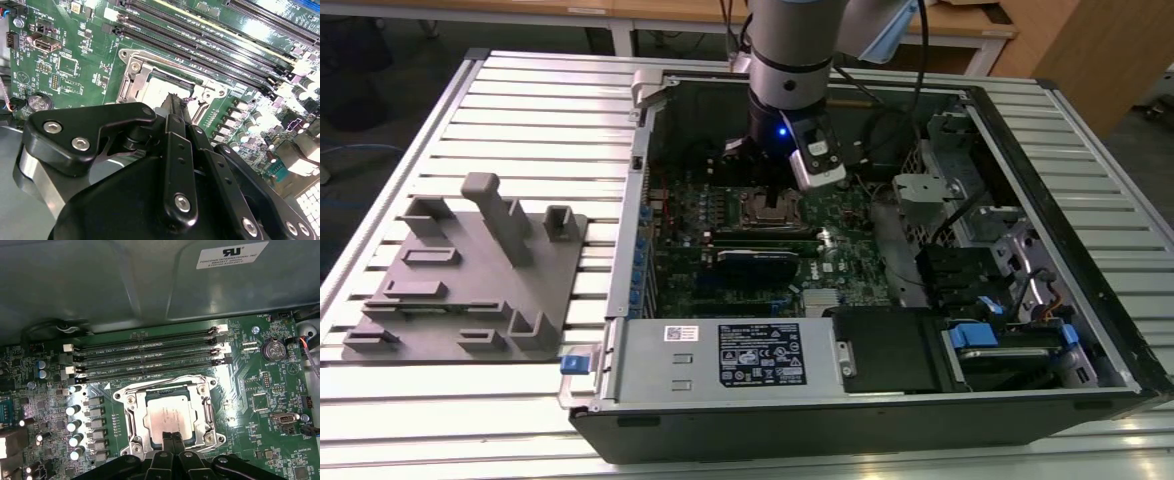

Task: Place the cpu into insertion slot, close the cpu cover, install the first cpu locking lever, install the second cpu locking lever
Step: 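Install the second cpu locking lever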

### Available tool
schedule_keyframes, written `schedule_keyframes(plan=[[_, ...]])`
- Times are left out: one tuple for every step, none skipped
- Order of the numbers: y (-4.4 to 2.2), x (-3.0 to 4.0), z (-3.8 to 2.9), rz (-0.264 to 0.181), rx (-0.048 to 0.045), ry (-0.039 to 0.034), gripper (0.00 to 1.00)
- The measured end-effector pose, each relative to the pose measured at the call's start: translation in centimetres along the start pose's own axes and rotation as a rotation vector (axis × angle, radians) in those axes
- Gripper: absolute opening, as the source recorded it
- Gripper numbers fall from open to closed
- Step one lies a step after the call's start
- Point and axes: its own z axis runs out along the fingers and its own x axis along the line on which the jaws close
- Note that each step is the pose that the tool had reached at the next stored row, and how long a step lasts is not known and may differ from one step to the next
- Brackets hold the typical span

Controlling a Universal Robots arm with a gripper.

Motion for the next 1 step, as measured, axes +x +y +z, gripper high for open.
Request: schedule_keyframes(plan=[[0.00, 0.00, 0.00, 0.000, 0.0000, 0.0000, 0.10]])
